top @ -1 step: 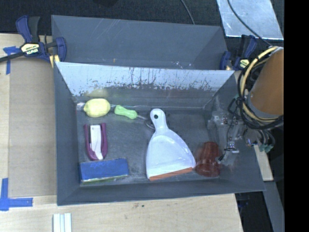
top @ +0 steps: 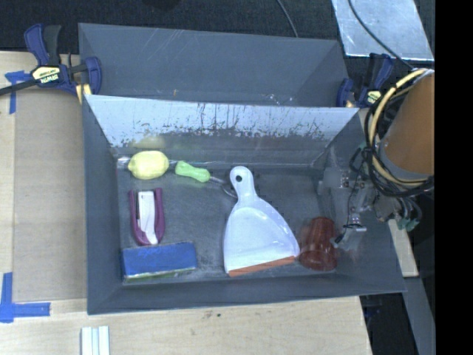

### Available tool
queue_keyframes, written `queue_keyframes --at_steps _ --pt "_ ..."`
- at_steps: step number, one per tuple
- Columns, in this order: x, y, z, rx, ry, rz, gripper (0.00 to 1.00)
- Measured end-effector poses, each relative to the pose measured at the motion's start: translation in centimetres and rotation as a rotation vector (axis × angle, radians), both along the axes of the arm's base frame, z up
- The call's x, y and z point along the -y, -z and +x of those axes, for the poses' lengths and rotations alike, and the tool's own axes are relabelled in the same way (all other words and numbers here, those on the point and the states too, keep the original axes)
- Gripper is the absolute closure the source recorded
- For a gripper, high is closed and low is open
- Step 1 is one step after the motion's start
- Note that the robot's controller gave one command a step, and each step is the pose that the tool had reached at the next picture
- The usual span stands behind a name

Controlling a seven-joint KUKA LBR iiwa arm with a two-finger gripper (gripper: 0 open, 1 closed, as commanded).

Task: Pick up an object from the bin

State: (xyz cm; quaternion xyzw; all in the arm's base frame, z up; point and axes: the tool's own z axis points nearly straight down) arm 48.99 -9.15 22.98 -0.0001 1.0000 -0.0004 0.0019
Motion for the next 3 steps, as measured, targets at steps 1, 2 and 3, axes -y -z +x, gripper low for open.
queue_keyframes --at_steps 1,2,3 --pt "3.5 10.0 -0.3 0.001 -0.208 -0.001 0.0" --pt "4.4 7.2 0.0 0.008 -0.587 -0.005 0.0" --pt "4.3 12.2 2.5 -0.001 -0.584 -0.002 0.0"
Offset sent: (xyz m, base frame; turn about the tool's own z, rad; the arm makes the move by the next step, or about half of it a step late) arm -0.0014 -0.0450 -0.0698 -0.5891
